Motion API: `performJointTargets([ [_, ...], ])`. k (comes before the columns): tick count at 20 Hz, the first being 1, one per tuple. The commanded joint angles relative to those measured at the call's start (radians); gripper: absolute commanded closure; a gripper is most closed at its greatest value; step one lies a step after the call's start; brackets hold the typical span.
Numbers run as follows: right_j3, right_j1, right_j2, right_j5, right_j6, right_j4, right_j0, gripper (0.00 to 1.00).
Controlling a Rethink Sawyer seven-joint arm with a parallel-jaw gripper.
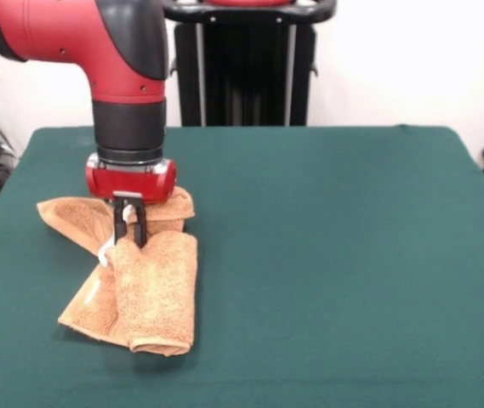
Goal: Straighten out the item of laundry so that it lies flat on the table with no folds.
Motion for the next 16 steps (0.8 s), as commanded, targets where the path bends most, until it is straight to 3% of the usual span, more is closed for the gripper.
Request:
performJointTargets([
  [1,0.071,0.129,-0.01,0.002,0.201,0.073,0.141,1.0],
  [4,0.091,0.118,0.049,0.085,0.157,0.11,0.09,1.0],
  [7,0.117,0.108,0.136,0.347,0.098,0.232,0.019,1.0],
  [10,0.165,0.107,0.233,0.48,0.09,0.347,-0.066,1.0],
  [13,0.213,0.231,0.415,0.473,0.01,0.427,-0.235,1.0],
  [16,0.205,0.331,0.507,0.497,-0.084,0.465,-0.316,1.0],
])
